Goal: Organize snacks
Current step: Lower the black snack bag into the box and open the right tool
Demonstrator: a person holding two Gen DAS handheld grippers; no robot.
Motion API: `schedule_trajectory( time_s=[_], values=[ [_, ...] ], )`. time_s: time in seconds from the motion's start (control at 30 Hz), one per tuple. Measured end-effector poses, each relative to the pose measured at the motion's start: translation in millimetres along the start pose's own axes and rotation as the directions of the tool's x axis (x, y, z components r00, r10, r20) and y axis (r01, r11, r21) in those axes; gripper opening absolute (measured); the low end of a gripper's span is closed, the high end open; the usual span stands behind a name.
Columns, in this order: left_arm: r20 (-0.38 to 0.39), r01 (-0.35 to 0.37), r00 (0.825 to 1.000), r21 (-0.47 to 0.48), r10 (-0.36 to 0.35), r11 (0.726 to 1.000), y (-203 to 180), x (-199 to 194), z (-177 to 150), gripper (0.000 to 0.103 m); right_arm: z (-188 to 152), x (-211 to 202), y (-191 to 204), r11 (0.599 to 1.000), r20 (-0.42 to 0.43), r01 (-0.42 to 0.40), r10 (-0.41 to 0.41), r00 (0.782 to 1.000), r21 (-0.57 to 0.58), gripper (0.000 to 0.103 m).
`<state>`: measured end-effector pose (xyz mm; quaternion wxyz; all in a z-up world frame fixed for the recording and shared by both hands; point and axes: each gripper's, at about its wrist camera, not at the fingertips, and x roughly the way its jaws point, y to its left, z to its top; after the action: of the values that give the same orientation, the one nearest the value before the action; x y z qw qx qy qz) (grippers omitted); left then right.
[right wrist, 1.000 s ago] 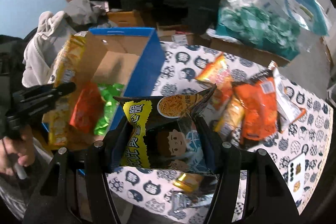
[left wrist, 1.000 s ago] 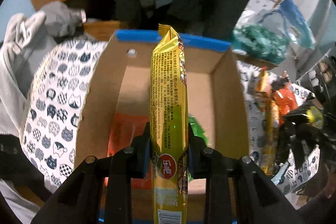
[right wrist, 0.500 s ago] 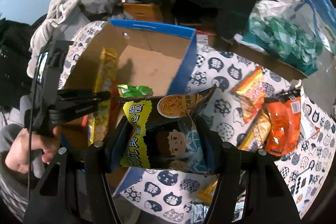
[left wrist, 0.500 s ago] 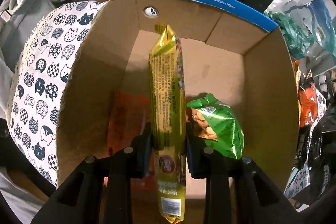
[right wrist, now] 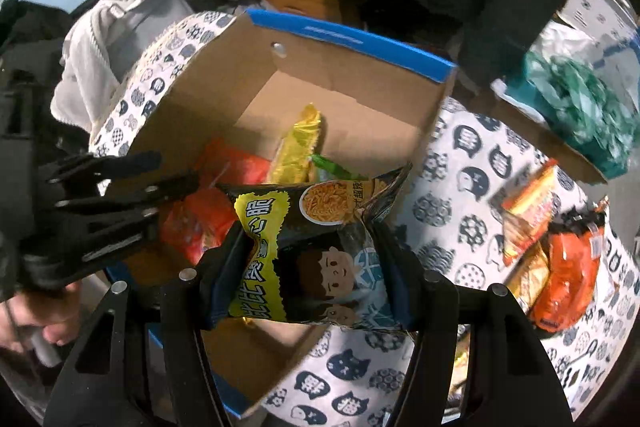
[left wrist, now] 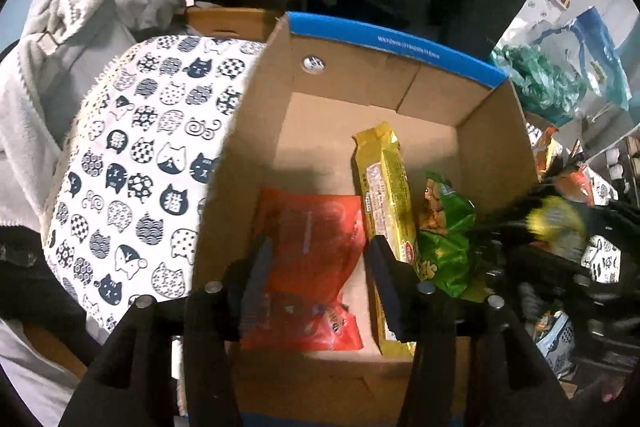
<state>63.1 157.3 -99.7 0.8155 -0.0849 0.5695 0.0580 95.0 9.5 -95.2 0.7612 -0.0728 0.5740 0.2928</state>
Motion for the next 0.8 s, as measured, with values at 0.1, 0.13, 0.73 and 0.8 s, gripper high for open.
schedule_trajectory(
  time_s=[0.1, 0.13, 0.73, 0.8],
  values=[
    [0.016, 0.01, 1.0, -0.015, -0.009, 1.0, 9, -8, -4, 0.053, 3, 12, 11, 1.0, -0.019, 0.0, -0.001, 1.0, -0.026, 0.063],
    [0.021, 0.01, 1.0, -0.02, -0.01, 1.0, 13, -10, -6, 0.053, 4, 16, 15, 0.999, -0.024, 0.002, -0.002, 1.0, -0.033, 0.063],
    [0.024, 0.026, 0.999, -0.031, -0.026, 0.999, 30, -17, -25, 0.066, 6, 55, 41, 0.997, -0.084, -0.006, -0.001, 0.996, -0.082, 0.07],
    [0.033, 0.02, 0.999, -0.025, -0.019, 0.999, 28, -20, -26, 0.07, 7, 50, 39, 0.997, -0.068, 0.0, -0.005, 0.998, -0.075, 0.071]
  ],
)
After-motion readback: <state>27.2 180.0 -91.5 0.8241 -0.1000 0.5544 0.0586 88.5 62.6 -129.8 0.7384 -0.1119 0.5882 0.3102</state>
